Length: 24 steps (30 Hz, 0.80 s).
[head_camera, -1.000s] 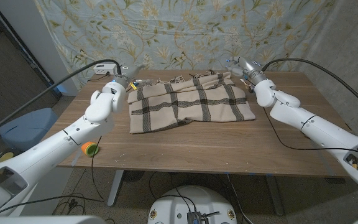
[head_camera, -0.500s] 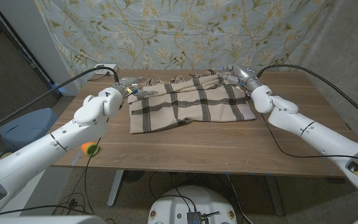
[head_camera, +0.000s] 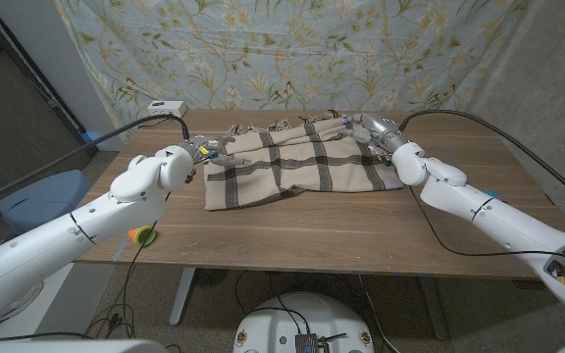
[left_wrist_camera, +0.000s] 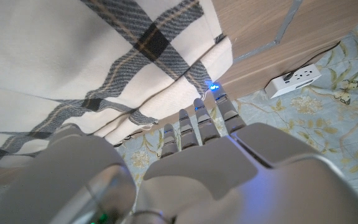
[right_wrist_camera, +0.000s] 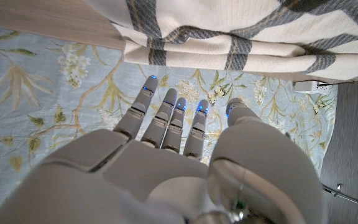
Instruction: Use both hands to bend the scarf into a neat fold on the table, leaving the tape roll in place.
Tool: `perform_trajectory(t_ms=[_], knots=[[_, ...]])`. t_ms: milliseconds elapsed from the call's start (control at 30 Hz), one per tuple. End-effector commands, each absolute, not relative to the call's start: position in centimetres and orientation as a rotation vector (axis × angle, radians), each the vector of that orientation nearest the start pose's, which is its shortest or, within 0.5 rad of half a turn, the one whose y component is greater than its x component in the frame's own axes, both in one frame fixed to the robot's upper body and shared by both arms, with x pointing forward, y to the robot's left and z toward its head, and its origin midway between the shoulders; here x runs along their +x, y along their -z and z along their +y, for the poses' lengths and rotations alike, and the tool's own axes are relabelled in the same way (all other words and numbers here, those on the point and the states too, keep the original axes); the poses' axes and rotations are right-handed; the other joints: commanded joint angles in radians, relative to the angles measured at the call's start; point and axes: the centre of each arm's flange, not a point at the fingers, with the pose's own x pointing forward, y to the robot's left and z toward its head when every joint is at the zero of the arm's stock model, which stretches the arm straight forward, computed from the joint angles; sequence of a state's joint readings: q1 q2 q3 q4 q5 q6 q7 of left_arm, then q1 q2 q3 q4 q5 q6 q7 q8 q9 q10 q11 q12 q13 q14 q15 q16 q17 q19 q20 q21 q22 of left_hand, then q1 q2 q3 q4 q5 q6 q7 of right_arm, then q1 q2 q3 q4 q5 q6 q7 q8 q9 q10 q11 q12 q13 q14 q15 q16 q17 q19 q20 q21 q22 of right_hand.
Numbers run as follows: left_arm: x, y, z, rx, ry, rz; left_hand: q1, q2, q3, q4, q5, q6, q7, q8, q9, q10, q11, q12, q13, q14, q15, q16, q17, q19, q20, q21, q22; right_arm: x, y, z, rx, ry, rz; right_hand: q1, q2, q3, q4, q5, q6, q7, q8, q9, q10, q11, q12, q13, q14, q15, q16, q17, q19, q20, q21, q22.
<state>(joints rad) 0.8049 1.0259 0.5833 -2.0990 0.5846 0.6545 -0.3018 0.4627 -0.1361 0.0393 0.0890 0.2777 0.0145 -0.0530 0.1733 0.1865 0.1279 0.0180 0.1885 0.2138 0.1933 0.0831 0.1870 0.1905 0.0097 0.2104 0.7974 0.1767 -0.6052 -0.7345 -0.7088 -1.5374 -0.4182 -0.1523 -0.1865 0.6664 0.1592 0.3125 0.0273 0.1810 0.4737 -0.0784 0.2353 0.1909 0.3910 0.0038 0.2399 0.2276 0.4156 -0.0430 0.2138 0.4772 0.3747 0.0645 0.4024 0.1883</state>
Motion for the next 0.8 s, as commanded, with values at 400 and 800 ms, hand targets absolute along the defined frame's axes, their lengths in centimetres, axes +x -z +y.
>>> perform_trajectory(t_ms=[400, 800], knots=[[55.9, -3.1, 26.3, 1.675, 0.096, -0.056, 0.103, -0.042, -0.045, -0.062, 0.046, -0.108, 0.043, 0.006, 0.001, -0.105, 0.054, 0.0, 0.0, -0.09, 0.062, -0.005, -0.001, -0.033, 0.002, -0.061, 0.002, 65.3, -2.1, -23.5, -1.319, 0.089, -0.591, -0.01, 0.005, 0.008, 0.005, 0.005, 0.012, 0.005, -0.007, 0.001, -0.002, 0.001, -0.006, 0.001, -0.008, -0.036, -0.004, -0.007, -0.005, -0.003, -0.002, 0.001], [56.0, -2.1, 25.4, 1.79, 0.163, 0.045, 0.188, -0.046, -0.123, -0.129, 0.093, -0.191, 0.074, 0.007, 0.002, -0.203, 0.1, 0.003, 0.003, -0.168, 0.119, -0.004, -0.001, -0.054, 0.001, -0.117, 0.003, 66.2, -1.9, -23.3, -1.317, 0.087, -0.578, -0.011, 0.007, 0.013, 0.003, 0.006, 0.013, 0.007, -0.01, 0.001, 0.0, 0.002, -0.007, 0.001, -0.007, -0.036, -0.006, -0.014, -0.005, -0.004, -0.003, 0.001]])
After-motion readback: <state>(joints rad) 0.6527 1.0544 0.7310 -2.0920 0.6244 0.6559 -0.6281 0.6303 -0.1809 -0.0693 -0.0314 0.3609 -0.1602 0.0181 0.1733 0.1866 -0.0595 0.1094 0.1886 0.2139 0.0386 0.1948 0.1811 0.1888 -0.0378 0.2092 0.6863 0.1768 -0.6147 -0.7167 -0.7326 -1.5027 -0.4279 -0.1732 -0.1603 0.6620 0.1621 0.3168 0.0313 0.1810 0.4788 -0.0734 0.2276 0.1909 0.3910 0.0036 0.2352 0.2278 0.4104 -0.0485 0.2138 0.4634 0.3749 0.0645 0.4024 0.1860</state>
